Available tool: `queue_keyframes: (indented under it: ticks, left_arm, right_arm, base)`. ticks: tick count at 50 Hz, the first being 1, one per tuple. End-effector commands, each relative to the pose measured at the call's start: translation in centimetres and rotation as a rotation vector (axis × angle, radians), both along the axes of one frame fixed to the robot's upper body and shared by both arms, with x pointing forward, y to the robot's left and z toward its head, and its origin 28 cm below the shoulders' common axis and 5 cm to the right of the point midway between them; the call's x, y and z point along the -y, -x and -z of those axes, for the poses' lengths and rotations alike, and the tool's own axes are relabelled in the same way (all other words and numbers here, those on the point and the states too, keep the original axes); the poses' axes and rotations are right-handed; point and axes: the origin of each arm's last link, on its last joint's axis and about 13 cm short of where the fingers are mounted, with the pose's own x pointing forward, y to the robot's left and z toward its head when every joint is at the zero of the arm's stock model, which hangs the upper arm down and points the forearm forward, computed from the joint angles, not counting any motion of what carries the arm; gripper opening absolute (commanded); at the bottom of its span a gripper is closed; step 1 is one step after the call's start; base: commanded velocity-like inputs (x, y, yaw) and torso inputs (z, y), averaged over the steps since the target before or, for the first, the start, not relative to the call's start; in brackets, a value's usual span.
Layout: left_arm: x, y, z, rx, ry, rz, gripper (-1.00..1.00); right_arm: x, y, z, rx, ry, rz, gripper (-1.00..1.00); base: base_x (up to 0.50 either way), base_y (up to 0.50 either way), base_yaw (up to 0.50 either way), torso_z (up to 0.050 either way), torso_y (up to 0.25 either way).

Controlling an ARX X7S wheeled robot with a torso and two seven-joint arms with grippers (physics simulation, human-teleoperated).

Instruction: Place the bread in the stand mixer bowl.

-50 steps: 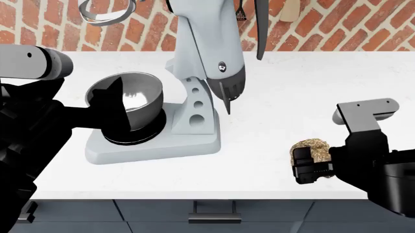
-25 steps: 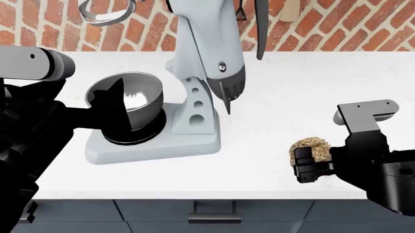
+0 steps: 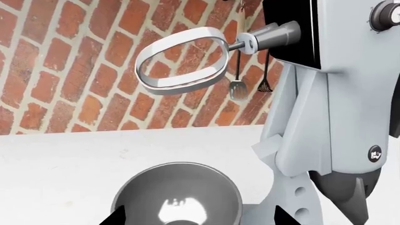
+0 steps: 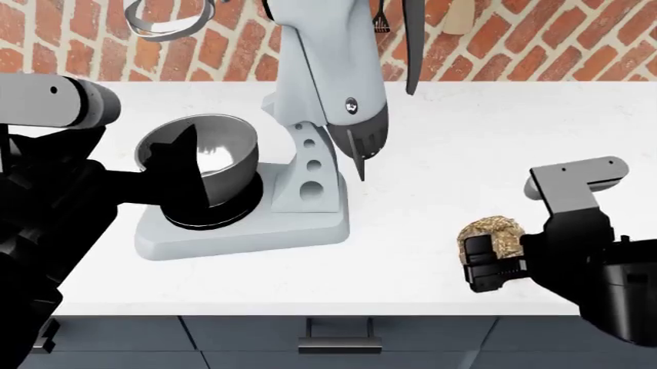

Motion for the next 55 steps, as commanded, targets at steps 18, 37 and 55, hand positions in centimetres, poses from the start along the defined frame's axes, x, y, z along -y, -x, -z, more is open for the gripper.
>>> queue_keyframes:
  ticks: [18, 37, 55]
  left_arm:
    - [-0.1, 0.1, -0.3, 0.006, 0.009, 0.003, 1.00]
    - [-0.4, 2.3, -3.2, -0.031, 0.248, 0.180, 1.00]
    - [-1.4, -1.2, -4.0, -0.275, 0.568, 0.673, 1.00]
  right_arm:
    - [-0.3, 4.2, -6.6, 0.304, -0.038, -0.098, -1.00]
    - [-1.5, 7.0, -7.6, 0.579, -0.088, -0.498, -1.00]
    - [-2.8, 7.8, -8.8, 0.685, -0.210, -0.742, -1.00]
  base:
    - [0.00, 0.00, 0.00, 0.000, 0.000]
    - [0.00, 0.00, 0.00, 0.000, 0.000]
    - [0.00, 0.00, 0.00, 0.000, 0.000]
